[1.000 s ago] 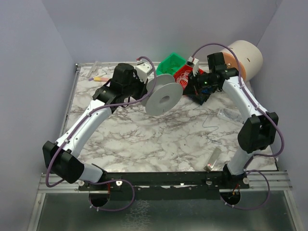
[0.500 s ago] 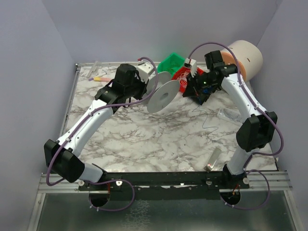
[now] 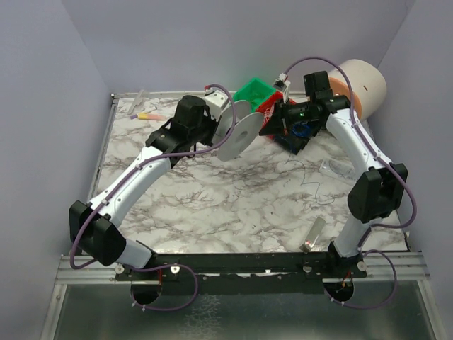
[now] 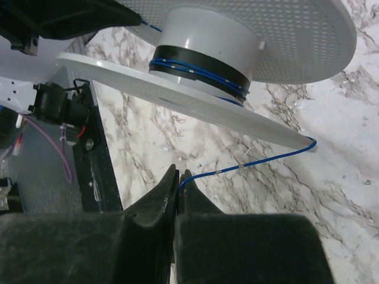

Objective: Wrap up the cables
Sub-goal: Wrap the cable around the cable reel.

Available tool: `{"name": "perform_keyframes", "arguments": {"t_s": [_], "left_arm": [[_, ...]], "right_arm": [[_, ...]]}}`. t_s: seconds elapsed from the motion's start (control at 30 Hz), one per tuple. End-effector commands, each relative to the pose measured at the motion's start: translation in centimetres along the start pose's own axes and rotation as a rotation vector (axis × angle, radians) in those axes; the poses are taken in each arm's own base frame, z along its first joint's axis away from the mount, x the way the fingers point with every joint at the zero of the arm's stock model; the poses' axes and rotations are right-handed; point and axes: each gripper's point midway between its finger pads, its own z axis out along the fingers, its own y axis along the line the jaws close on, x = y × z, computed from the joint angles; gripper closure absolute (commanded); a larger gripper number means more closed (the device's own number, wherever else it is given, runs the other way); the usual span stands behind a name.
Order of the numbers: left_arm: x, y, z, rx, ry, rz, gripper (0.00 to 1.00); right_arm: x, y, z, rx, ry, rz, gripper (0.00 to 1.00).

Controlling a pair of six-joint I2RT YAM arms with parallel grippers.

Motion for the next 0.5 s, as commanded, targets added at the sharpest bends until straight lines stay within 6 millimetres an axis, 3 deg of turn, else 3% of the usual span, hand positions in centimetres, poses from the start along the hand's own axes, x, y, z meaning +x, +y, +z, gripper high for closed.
{"name": "perform_keyframes", "arguments": {"t_s": [0.0,0.27,0.37,0.47], "left_arm": [[1.0,2.3,0.8,-0.116,0.008,-0.020,1.00],[1.3,1.8,0.4,-0.090,0.002,0.005,1.00],[1.2,2.6,0.4,-0.144,0.004,-0.007,1.00],[1.0,3.6,0.6,-0.207,0.007,-0.035,1.00]], "right_arm": [[-4.7,5.0,-1.7,-0.121,-0.160,-0.048,1.00],[-8.6,4.0,-2.8,-0.103,-0.248,-0.053,0.99],[-8.8,4.5,-2.5,-0.161,-0.240,-0.028,1.00],[-7.6,6.3,-1.1,-0.233,-0.198,-0.035,0.99]]}}
